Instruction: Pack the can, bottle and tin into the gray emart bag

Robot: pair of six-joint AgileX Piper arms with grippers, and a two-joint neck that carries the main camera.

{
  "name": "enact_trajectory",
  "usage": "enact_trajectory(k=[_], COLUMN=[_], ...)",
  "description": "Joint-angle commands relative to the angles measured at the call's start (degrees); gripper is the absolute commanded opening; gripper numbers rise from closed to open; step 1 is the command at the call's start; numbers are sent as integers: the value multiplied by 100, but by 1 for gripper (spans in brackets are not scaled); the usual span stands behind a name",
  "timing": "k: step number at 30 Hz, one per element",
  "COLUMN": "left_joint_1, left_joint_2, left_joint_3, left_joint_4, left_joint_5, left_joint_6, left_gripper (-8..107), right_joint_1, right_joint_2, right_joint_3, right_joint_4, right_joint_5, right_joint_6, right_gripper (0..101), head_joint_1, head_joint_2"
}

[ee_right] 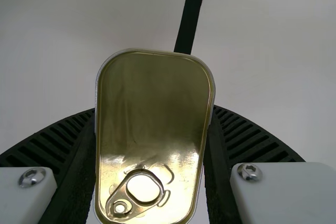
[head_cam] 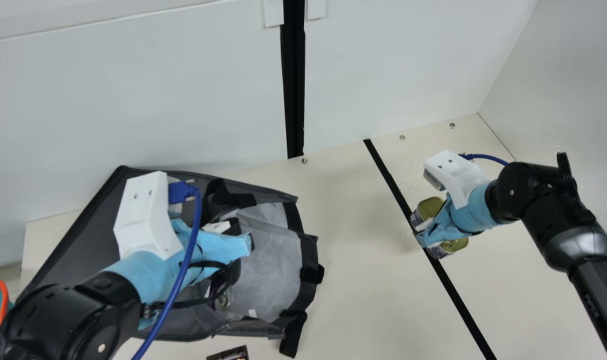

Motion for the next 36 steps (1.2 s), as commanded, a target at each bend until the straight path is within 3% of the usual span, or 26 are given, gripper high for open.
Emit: enact_trajectory(k=[1, 18, 36], left_joint_1=[0, 0, 0], left_joint_2=[0, 0, 0], left_joint_3=[0, 0, 0], left_joint_4=[0, 0, 0], left_joint_5=[0, 0, 0], left_joint_6=[0, 0, 0], left_gripper=[10, 10, 10], right_joint_1=[21, 457, 1319], right_joint_2=[-76, -680, -1090], right_joint_3=[63, 540, 749], right_joint_4=[28, 200, 188], right_joint_5=[18, 210, 453], right_joint_6=[-3, -167, -119], right_gripper=[0, 0, 0], head_joint_1=[-130, -130, -130], head_joint_2=[-14, -14, -14])
